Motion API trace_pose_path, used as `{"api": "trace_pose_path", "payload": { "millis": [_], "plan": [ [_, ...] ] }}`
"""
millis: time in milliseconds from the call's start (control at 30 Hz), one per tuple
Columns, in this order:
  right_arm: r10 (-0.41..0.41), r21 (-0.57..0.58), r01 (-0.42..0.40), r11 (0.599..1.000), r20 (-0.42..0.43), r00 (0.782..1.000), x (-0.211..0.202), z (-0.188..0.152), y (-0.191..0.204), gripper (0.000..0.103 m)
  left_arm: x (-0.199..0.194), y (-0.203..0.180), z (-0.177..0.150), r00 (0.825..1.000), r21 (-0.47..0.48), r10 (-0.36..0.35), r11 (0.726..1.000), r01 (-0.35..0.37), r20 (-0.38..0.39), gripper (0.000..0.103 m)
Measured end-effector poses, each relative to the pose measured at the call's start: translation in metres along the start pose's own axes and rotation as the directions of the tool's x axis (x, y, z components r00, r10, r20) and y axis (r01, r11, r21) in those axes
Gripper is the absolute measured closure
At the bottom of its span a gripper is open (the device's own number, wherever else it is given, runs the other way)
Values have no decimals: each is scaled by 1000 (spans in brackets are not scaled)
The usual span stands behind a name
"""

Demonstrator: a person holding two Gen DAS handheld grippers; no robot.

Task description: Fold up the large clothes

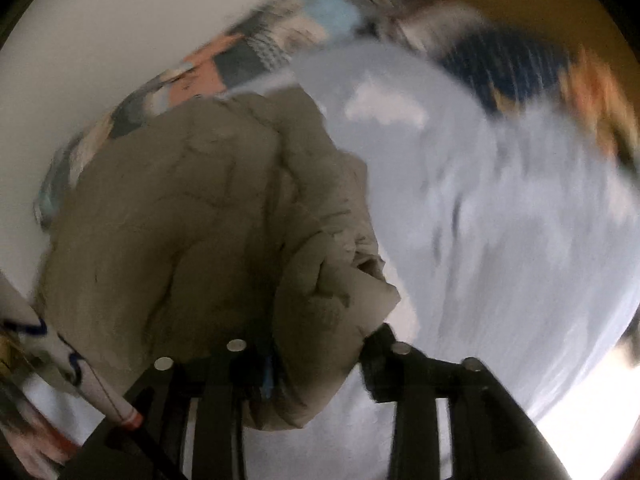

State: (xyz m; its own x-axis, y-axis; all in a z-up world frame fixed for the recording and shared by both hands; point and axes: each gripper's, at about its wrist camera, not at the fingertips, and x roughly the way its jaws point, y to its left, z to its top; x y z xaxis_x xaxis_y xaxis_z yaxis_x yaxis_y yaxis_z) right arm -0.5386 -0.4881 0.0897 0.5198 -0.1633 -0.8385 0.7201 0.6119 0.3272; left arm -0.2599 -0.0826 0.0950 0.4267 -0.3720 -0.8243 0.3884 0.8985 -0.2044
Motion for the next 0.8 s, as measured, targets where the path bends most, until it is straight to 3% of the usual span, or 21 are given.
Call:
{"api": "trace_pose_path", "payload": {
  "millis": [100, 133, 200, 267, 333, 400, 533, 567, 667, 800],
  "plan": [
    [140, 221, -129, 967, -38, 989, -4, 3, -38, 43, -5, 26, 4, 996, -116, -81, 990, 75, -43, 33],
    [188, 290, -170, 942, -33, 982, -7, 1, -51, 36, -9, 36, 3, 994, -159, -103, 983, 96, -36, 29],
    [244, 409, -217, 886, -15, 970, -15, -5, -77, 31, -19, 58, 2, 994, -231, -109, 967, 104, -6, 28],
    [252, 477, -230, 849, 18, 968, -26, -9, -97, 31, -32, 78, 3, 995, -297, -95, 949, 103, 42, 28],
    [190, 498, -203, 843, 78, 979, -43, -10, -110, 32, -47, 91, 6, 993, -324, -18, 945, 55, 116, 28],
    [140, 420, -181, 889, 126, 982, -56, -2, -100, 36, -57, 87, 12, 988, -290, 16, 957, 30, 156, 28],
    [128, 90, -147, 985, 192, 973, -67, 15, -29, 56, -67, 28, 22, 967, -77, 35, 997, -16, 252, 28],
    [126, -4, -128, 992, 195, 973, -64, 16, -4, 64, -66, 4, 22, 962, 6, 20, 1000, -23, 271, 28],
    [121, -213, -80, 974, 188, 975, -44, 15, 59, 69, -56, -55, 18, 958, 182, -31, 983, -22, 286, 28],
    [98, -310, -45, 950, 156, 983, -4, 23, 114, 70, -30, -119, 13, 965, 334, -94, 942, 7, 245, 28]
  ]
}}
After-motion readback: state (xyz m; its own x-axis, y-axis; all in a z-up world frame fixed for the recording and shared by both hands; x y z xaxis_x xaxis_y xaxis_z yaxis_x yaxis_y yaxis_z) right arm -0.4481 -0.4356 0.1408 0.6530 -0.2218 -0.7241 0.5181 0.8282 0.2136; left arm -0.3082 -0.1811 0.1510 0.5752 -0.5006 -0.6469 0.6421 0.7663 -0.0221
